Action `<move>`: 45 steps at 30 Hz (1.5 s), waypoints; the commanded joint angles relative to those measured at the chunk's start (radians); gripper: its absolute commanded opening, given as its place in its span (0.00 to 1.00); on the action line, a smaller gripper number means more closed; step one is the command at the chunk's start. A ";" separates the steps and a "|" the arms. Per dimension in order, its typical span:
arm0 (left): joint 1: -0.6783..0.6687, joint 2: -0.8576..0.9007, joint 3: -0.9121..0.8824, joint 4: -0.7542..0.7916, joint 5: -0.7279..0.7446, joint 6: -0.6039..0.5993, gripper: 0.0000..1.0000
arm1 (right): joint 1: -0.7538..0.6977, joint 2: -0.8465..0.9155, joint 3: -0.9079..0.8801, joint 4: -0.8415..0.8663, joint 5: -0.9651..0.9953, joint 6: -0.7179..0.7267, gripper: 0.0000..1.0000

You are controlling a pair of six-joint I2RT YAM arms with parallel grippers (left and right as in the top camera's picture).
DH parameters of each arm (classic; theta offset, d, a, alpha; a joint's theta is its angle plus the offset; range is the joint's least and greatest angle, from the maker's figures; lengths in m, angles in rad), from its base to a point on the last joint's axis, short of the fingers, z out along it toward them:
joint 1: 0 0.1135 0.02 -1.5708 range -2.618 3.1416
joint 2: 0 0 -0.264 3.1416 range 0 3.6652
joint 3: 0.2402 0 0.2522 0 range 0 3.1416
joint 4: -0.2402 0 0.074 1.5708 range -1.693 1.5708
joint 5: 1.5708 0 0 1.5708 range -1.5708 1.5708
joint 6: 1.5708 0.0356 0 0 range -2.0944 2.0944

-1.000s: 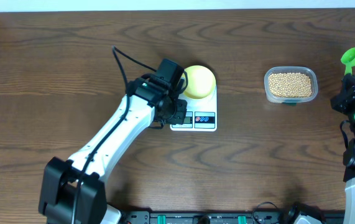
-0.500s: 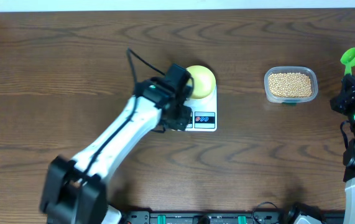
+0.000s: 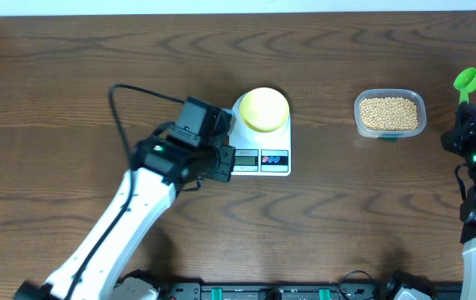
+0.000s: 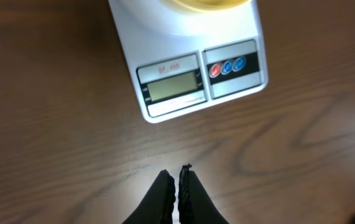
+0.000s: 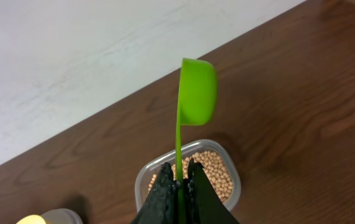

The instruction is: Scoop item into bowl and weigh 50g on scale

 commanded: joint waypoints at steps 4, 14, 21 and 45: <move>-0.040 0.088 -0.072 0.210 0.005 0.073 0.07 | -0.002 0.000 0.015 -0.002 -0.006 -0.012 0.01; -0.127 0.276 -0.072 0.380 0.005 0.112 0.07 | -0.002 0.000 0.015 -0.002 -0.006 -0.013 0.01; -0.134 0.300 -0.072 0.457 0.005 0.115 0.07 | -0.002 0.000 0.015 -0.001 0.020 -0.013 0.01; -0.182 0.366 -0.072 0.524 -0.114 0.133 0.07 | -0.002 0.000 0.015 0.009 0.048 -0.065 0.01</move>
